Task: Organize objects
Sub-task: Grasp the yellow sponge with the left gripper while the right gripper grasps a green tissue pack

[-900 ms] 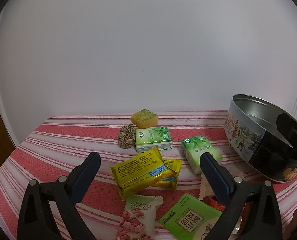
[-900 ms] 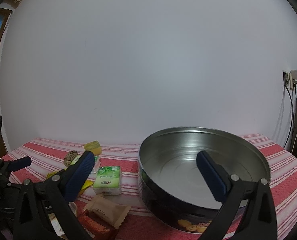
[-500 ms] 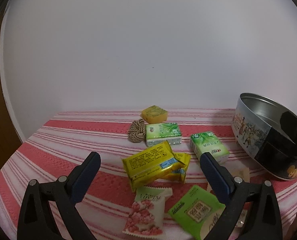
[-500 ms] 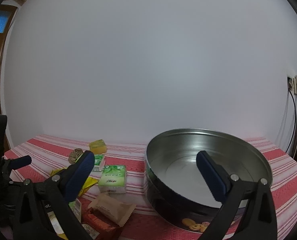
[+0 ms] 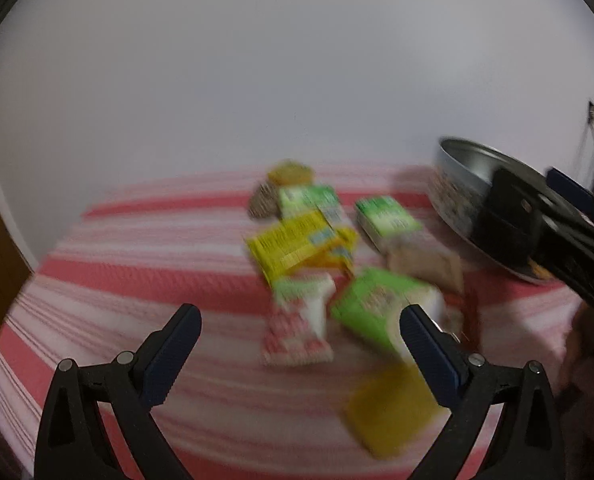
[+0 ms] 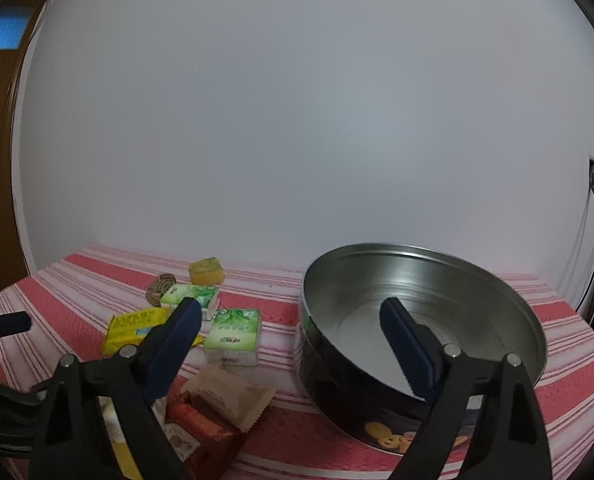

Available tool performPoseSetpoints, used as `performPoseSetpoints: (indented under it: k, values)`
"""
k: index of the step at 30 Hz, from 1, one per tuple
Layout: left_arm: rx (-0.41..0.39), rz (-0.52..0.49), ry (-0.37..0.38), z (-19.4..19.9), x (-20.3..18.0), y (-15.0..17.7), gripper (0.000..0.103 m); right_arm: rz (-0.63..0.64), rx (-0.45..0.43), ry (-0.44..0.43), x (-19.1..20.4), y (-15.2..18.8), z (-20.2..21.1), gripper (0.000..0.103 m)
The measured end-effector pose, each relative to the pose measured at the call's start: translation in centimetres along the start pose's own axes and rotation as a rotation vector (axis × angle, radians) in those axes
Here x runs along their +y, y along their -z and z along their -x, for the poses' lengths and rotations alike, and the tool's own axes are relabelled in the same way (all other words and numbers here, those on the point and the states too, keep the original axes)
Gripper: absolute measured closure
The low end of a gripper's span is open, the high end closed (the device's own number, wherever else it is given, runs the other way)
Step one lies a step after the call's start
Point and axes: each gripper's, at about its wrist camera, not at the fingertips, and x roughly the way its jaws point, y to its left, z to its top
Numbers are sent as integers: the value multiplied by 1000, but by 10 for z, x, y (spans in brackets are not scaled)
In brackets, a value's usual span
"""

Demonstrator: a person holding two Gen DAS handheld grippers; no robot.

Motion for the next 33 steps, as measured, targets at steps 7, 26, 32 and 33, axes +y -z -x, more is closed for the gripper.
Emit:
performPoseSetpoints:
  k: [7,26,32,33]
  values:
    - [103,-71,122,9,-38,19,2,-1,29,-40,-4,2,1,11]
    - [184,-34,214,-6,-24,37,38,67,55,-110,10,7,-2,11]
    - [173,-40,135,2,2,34,39,52,74,-133,9,8,-4,11]
    - [165,-34,123,5,9,34,39,44,77,-142,12,8,-4,11]
